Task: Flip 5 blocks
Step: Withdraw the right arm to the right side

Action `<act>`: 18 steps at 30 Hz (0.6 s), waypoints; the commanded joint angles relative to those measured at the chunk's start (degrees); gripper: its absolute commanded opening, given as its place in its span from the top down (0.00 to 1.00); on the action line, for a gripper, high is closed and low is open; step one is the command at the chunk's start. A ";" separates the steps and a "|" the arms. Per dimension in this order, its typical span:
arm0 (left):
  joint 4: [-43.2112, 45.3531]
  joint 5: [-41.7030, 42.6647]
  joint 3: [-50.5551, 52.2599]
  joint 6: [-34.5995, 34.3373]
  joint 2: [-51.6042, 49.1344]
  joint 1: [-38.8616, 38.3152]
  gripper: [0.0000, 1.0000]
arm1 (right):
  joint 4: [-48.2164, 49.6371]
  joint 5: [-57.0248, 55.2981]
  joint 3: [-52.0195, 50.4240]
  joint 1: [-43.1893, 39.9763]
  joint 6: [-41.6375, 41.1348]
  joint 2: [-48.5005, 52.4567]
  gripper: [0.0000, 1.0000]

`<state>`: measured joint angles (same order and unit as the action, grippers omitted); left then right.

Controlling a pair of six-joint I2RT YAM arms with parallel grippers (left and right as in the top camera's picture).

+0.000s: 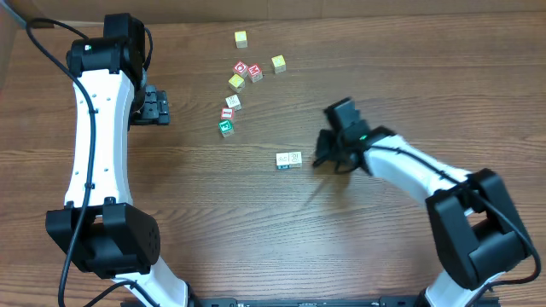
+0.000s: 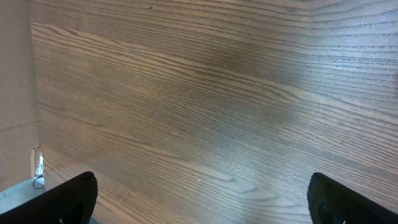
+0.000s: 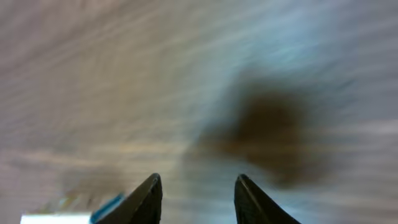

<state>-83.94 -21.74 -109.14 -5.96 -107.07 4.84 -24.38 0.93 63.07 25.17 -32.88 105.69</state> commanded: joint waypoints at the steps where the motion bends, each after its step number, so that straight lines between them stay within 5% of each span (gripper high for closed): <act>1: 0.20 -0.68 -1.11 0.17 -0.52 -0.37 0.00 | -0.66 -1.31 3.69 -5.07 5.03 0.20 0.58; 5: 0.22 -0.68 -1.11 0.17 -0.52 -0.37 0.00 | -1.01 -2.75 3.69 -11.04 10.67 0.20 0.43; 8: 0.22 -0.70 -1.11 0.17 -0.52 -0.37 0.00 | -1.90 -4.83 3.69 -15.43 12.61 0.20 0.00; 18: 0.22 -0.68 -1.11 0.17 -0.52 -0.37 0.01 | -3.17 -5.35 3.67 -24.04 12.79 0.20 0.00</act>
<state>-83.94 -21.71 -109.14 -5.96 -107.07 4.86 -27.70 -3.84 65.73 1.87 -20.95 105.71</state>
